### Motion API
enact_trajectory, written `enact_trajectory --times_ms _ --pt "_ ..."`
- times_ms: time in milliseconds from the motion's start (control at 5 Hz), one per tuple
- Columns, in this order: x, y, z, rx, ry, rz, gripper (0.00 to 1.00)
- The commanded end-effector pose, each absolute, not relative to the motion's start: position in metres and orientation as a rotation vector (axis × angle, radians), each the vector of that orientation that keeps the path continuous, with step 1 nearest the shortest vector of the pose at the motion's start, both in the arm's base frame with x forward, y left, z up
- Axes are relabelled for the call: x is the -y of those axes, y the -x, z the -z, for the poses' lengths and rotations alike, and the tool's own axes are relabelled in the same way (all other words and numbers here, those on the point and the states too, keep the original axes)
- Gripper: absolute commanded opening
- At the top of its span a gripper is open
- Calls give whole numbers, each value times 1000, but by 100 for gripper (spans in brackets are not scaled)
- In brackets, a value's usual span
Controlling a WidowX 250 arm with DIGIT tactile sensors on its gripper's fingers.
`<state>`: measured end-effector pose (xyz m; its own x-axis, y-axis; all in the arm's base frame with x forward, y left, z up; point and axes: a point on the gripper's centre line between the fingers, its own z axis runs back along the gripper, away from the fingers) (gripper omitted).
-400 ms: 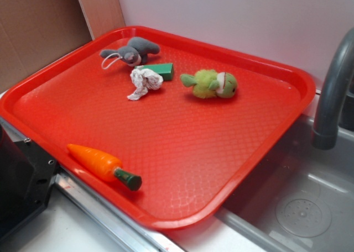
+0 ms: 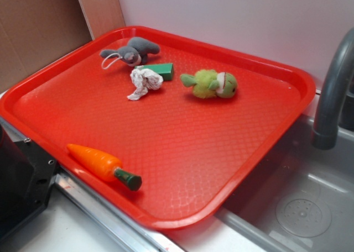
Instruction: Grab the white paper.
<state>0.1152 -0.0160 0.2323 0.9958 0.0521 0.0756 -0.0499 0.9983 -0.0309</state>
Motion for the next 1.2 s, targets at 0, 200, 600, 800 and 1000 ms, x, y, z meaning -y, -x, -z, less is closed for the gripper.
enact_trajectory --times_ms 0,200,600,800,1000 --pt "1 -135 -219 161 42 -497 100" --pt "-11 -147 -207 254 102 -682 100" --pt "-25 -191 -162 326 127 -851 100" --pt "-26 -219 -131 326 117 -880 100" --pt "-25 -238 -105 318 115 -882 100"
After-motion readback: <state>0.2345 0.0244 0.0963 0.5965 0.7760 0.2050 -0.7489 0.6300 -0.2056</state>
